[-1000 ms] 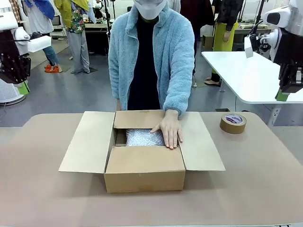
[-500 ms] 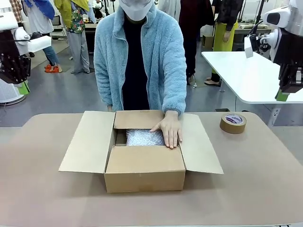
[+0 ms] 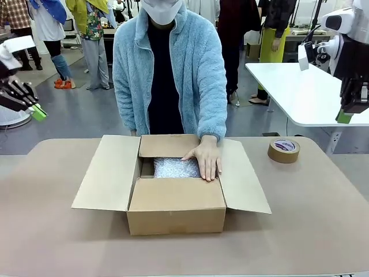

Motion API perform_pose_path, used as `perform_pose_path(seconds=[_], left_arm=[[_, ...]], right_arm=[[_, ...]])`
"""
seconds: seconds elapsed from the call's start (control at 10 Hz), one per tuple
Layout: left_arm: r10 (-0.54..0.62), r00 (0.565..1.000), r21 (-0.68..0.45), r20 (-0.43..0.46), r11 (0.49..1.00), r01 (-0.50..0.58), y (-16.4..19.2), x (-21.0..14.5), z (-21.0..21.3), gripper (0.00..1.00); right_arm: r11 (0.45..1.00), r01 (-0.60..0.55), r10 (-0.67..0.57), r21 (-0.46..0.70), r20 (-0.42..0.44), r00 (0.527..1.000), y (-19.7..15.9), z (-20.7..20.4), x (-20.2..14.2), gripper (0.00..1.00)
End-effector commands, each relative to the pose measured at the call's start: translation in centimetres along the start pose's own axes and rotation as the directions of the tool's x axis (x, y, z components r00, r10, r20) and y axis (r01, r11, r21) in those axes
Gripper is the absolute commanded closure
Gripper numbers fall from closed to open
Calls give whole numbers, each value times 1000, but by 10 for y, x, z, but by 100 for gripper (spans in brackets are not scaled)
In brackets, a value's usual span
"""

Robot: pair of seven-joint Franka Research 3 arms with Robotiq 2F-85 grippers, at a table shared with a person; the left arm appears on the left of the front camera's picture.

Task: Wrap the clocks to prevent damage.
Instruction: Push the right (or left) flap of the Package Box to close it.

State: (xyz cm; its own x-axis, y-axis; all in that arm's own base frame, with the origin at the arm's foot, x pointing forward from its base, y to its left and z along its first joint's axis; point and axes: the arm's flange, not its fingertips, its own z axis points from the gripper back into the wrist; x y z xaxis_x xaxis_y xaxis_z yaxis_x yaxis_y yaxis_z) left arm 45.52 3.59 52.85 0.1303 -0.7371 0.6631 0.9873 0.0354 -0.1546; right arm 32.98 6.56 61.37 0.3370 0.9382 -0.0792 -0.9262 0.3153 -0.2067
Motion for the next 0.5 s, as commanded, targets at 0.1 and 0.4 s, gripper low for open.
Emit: perform_pose_path(seconds=[0.1, 0.4], left_arm=[[67, 998, 86, 12, 994, -68, 0, -50, -70, 100], [4, 974, 121, -225, 992, 24, -9, -64, -118, 100]], right_arm=[[1000, -10, 10, 13, 15, 1000, 2, -3, 0, 99], [1000, -10, 10, 13, 15, 1000, 2, -3, 0, 99]])
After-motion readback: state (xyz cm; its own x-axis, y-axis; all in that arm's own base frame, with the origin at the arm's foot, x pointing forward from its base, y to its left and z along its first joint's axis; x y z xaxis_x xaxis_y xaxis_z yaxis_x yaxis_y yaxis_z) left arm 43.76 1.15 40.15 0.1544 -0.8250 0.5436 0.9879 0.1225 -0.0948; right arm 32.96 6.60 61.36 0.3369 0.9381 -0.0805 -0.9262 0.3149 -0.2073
